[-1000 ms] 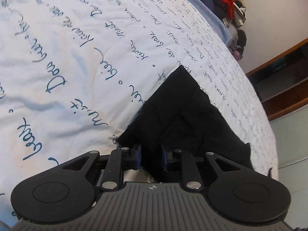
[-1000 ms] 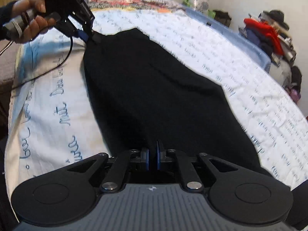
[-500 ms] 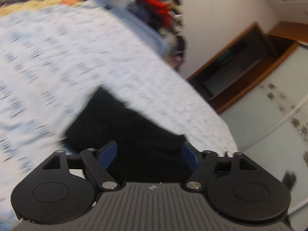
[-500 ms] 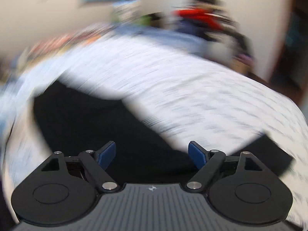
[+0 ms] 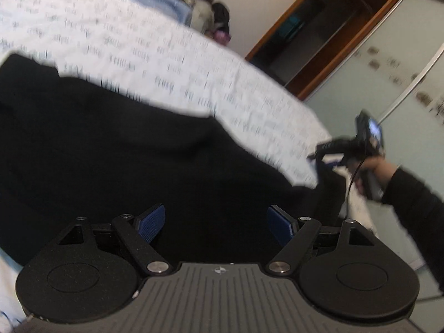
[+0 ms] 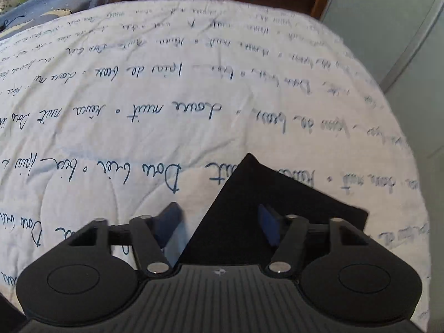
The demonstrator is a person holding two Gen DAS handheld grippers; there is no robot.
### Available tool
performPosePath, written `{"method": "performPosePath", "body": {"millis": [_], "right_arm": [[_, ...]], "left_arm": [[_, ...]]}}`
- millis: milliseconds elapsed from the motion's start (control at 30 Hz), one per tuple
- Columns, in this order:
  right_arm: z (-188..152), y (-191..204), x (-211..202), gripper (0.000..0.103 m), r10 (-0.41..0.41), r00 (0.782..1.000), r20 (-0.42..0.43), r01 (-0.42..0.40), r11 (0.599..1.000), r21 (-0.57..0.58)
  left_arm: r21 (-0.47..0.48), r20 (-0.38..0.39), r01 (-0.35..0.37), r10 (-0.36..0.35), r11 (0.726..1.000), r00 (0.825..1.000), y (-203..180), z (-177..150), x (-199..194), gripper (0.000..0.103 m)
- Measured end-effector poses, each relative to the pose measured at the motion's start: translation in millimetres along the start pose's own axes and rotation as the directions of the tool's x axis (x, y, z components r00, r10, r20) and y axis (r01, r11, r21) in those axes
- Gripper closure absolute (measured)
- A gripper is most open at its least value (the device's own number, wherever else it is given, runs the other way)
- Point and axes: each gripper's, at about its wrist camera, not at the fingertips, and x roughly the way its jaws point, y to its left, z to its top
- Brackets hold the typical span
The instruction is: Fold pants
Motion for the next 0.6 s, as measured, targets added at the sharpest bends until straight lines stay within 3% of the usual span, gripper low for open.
{"method": "performPosePath", "body": {"millis": [100, 200, 267, 600], "right_arm": [[-3.8, 3.7, 2.2, 0.048, -0.003, 1.000, 0.006, 0.003, 1.000, 0.005], [-3.9, -4.1, 1.0, 0.071, 0.029, 0.999, 0.034, -0.030, 0.999, 0.040], [-4.1, -9.1, 1.6, 0.078, 0.048, 0.998, 0.047, -0.051, 0.996, 0.072], [-12.8, -34.5, 3.4, 0.099, 0.131, 0.984, 0.117, -0.157, 0.956, 0.248]], "left_arm": [[0.021, 0.034, 0.017, -0.017, 1.000, 0.999, 5.5, -9.2, 1.4, 0.018], [0.015, 0.050, 0.041, -0.041, 0.999, 0.998, 10.7, -12.7, 1.5, 0.015], [0.015, 0.054, 0.049, -0.049, 0.999, 0.997, 9.5, -12.6, 0.3, 0.015], [0.085, 0.080, 0.043, -0.049, 0.995, 0.996, 4.0, -18.9, 0.3, 0.014]]}}
